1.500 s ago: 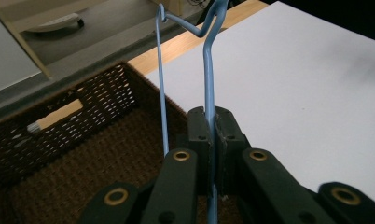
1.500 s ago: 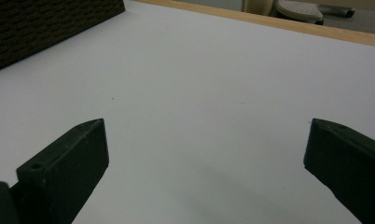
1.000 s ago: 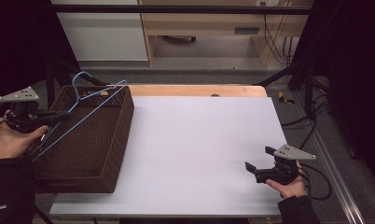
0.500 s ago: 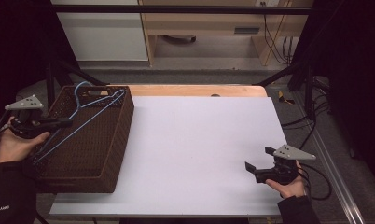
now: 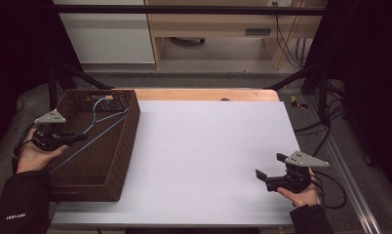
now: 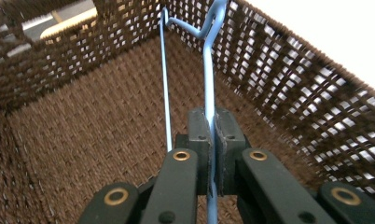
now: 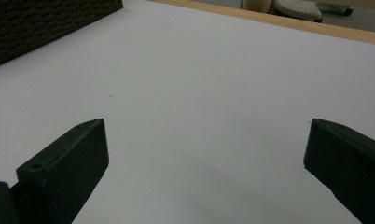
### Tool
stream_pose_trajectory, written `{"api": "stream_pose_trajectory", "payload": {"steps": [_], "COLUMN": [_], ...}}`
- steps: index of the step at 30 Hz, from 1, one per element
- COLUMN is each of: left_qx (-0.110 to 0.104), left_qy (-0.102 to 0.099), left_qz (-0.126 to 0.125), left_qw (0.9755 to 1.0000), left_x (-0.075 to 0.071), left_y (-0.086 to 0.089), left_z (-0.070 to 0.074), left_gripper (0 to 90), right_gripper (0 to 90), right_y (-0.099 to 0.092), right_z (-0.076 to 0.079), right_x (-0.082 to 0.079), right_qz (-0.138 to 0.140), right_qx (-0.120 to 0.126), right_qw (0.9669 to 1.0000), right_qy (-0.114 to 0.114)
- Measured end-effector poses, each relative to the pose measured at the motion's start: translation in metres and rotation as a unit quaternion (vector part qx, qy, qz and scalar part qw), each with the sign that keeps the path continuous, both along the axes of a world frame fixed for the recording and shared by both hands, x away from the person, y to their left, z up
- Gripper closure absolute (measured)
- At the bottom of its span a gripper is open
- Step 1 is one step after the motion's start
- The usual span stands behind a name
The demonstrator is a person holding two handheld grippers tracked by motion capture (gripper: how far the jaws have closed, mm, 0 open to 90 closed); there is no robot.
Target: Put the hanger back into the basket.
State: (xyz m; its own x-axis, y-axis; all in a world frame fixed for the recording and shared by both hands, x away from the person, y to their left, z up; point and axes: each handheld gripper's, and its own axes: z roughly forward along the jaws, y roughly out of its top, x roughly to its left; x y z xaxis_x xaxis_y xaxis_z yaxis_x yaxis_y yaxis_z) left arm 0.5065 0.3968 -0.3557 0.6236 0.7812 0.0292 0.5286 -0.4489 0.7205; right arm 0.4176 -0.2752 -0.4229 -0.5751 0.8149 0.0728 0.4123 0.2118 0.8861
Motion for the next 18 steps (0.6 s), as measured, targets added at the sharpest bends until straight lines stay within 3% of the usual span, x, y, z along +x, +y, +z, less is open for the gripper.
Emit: {"api": "stream_pose_trajectory", "payload": {"steps": [9, 14, 18], "left_qx": [0.034, 0.037, 0.013], "left_qy": [0.031, 0.028, 0.003], "left_qz": [0.017, 0.015, 0.022], "left_qw": [0.9988, 0.9988, 0.9997], "left_x": [-0.001, -0.007, -0.016], "left_y": [-0.002, -0.003, -0.005], "left_z": [-0.013, -0.012, -0.004], "left_gripper": [85.6, 78.0, 71.2], "right_gripper": [0.5, 0.5, 0.5], "right_y": [0.000, -0.001, -0.001], "right_z": [0.001, 0.002, 0.003], "right_x": [0.000, -0.001, -0.001], "right_qz": [-0.001, -0.001, 0.000], "right_qx": [-0.002, -0.001, 0.000], "right_qw": [1.0000, 1.0000, 1.0000], "right_qy": [-0.002, -0.003, -0.004]}}
